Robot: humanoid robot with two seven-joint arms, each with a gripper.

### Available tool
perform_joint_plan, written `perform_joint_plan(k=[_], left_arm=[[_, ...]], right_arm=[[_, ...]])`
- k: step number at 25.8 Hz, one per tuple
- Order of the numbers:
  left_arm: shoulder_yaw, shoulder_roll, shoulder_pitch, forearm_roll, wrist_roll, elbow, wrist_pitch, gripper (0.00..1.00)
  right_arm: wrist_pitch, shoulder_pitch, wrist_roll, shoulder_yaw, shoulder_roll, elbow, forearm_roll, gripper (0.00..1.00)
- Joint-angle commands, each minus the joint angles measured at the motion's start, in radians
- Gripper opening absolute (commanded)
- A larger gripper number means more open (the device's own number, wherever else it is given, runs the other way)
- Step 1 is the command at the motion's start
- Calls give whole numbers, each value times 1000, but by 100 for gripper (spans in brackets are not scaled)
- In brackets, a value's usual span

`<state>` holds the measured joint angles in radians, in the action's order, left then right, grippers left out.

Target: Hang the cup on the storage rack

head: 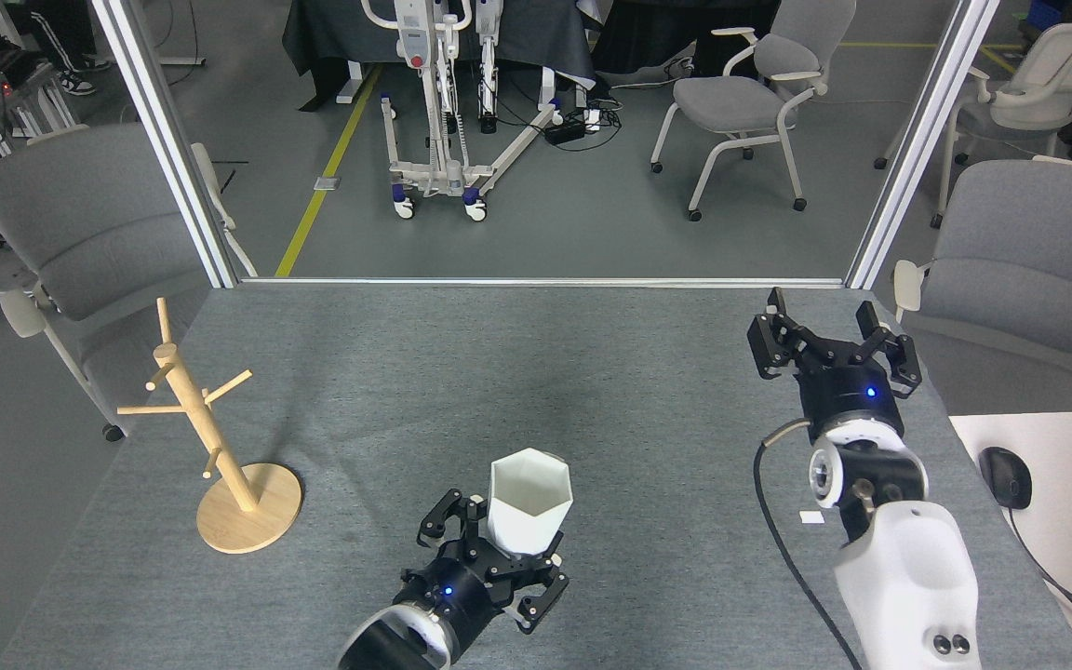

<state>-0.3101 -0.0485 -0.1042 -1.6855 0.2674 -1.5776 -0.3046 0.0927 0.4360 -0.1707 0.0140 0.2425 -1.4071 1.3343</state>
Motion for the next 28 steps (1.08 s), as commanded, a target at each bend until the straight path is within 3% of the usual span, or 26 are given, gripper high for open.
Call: perform_joint_plan(k=[1,9,15,19,24,28], left_arm=[[117,56,135,1,-25,-130,7,0],[417,110,284,0,-82,-148,7,0],[655,111,307,0,-82,-121,12,0],[734,113,235,-3,-76,-87,67,0],[752,196,93,-16,-60,-10,105,0],[783,211,6,-19,-48,39,105,0]], right_arm=[[-301,-111,220,192,51,69,-18,99],[-318,-327,246,233,37,36,-7,99],[-315,-353,247,224,-6,16,9,99],[-284,-355,247,218,-75,-26,105,99],[-280,-405,247,213,-89,-72,106,99],[-287,-404,247,213,-94,-69,105,99]])
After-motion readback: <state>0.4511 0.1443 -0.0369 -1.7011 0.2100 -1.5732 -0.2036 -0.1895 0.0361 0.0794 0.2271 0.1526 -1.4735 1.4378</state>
